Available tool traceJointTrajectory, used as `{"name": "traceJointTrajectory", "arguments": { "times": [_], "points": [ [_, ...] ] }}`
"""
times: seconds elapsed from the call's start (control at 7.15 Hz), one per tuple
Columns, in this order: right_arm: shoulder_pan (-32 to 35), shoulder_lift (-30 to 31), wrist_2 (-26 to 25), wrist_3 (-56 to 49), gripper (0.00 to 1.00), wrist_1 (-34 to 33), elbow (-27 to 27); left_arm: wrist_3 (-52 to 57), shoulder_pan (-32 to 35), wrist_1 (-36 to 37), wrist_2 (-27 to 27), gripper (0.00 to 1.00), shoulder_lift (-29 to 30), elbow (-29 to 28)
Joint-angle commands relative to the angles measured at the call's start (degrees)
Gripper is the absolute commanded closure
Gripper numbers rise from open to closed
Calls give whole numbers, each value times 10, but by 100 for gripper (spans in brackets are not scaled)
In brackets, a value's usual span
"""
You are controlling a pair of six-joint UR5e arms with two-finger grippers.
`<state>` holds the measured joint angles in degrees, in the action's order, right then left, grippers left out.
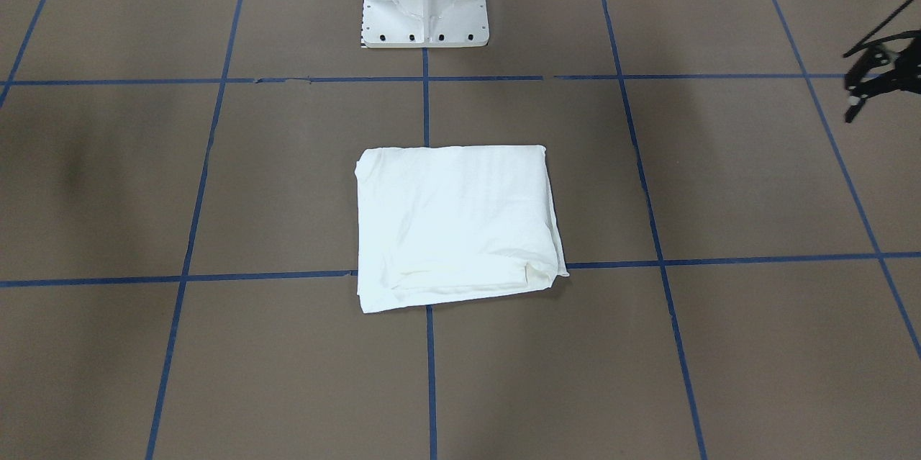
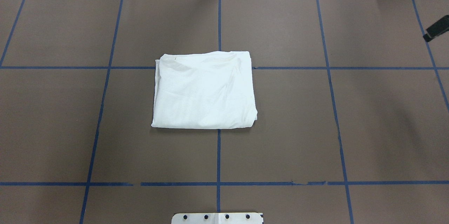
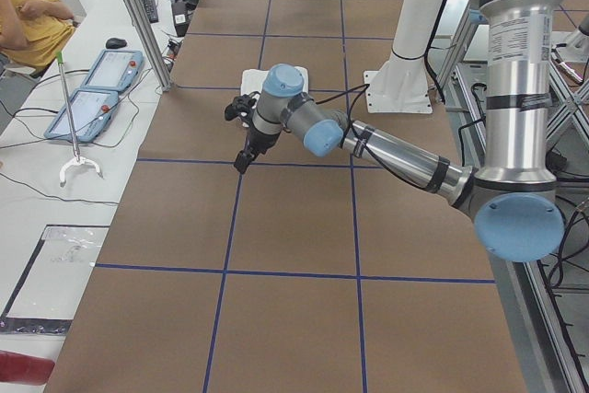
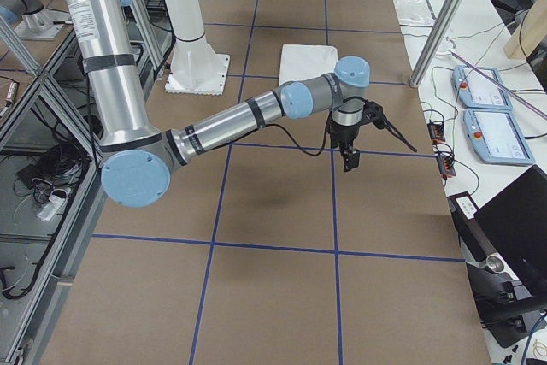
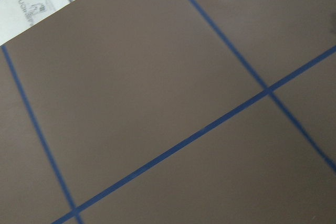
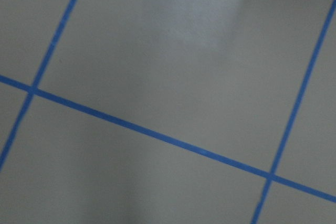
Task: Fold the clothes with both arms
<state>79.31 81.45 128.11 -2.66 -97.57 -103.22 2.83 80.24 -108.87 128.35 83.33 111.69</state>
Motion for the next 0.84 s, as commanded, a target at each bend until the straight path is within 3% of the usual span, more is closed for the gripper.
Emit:
{"name": "traceJointTrajectory", "arguments": {
  "times": [0.0,0.14,0.28,0.56,0.7],
  "points": [
    [82,131,11,-91,0,6,-1,109,98,1,36,0,-40,-88],
    [103,158,14,-84,0,5,26,107,129,-12,17,0,-34,-163],
    [122,160,33,-84,0,5,25,108,156,-2,17,0,-27,-182],
    [123,158,38,-82,0,5,28,108,160,166,47,0,-3,-179],
    [123,158,38,-83,0,6,26,111,162,180,47,0,-6,-169]
  ]
}}
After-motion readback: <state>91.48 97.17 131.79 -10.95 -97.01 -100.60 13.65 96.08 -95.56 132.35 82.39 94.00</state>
